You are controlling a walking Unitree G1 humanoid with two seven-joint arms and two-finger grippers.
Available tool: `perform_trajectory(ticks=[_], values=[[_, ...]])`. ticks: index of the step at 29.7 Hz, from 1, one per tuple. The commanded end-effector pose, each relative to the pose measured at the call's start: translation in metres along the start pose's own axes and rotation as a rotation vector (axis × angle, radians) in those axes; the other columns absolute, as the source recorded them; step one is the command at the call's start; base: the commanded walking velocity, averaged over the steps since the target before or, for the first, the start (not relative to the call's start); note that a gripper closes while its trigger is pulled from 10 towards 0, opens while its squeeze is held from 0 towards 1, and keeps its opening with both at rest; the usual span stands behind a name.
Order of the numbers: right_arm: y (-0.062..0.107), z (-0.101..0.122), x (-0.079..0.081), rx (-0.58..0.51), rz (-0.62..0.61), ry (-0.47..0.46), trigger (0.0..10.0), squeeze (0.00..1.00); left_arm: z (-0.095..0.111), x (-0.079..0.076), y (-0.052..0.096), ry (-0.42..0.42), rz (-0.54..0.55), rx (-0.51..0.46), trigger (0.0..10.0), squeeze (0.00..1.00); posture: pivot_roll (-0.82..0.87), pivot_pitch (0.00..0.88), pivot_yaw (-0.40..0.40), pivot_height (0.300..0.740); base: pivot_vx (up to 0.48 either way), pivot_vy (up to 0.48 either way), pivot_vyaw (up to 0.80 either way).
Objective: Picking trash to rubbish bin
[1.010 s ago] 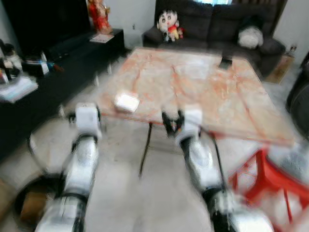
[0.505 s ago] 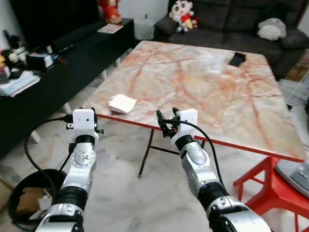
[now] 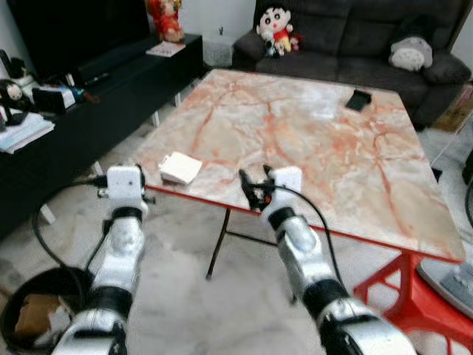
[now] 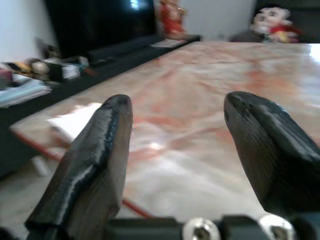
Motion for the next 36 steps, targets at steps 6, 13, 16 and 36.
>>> perform_trajectory(ticks=[6, 13, 16, 36], values=[[-0.0053, 0.0085, 0.0124, -0.028, 0.032, 0.005, 10.0, 0.00, 0.0050, 0.0120, -0.0037, -0.010, 0.026, -0.012, 10.0, 0.00, 0.00, 0.000, -0.068, 0.740, 0.260, 0.000, 0.00], [-0.0049, 0.0077, 0.0127, -0.027, 0.029, -0.004, 10.0, 0.00, 0.0065, 0.0114, -0.0047, -0.009, 0.023, -0.016, 10.0, 0.00, 0.00, 0.000, -0.068, 0.740, 0.259, 0.000, 0.46], [-0.0051, 0.0080, 0.0124, -0.027, 0.029, -0.003, 10.0, 0.00, 0.0067, 0.0118, -0.0050, -0.009, 0.024, -0.017, 10.0, 0.00, 0.00, 0.000, -0.068, 0.740, 0.260, 0.000, 0.00], [-0.0057, 0.0087, 0.0131, -0.028, 0.032, -0.004, 10.0, 0.00, 0.0067, 0.0136, -0.0057, -0.011, 0.033, -0.013, 10.0, 0.00, 0.00, 0.000, -0.068, 0.740, 0.270, 0.000, 0.20]])
Point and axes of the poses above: a point about 5 cm out from each wrist's last joint towards the gripper, its own y axis pointing back from the gripper into the wrist, its own z axis along the axis of the wrist's last joint, x = y × z, the point moved 4 cm from there along -y, pointing out of the wrist towards the gripper, and after that the axes turned 7 degrees about y, right-handed, at the moved point
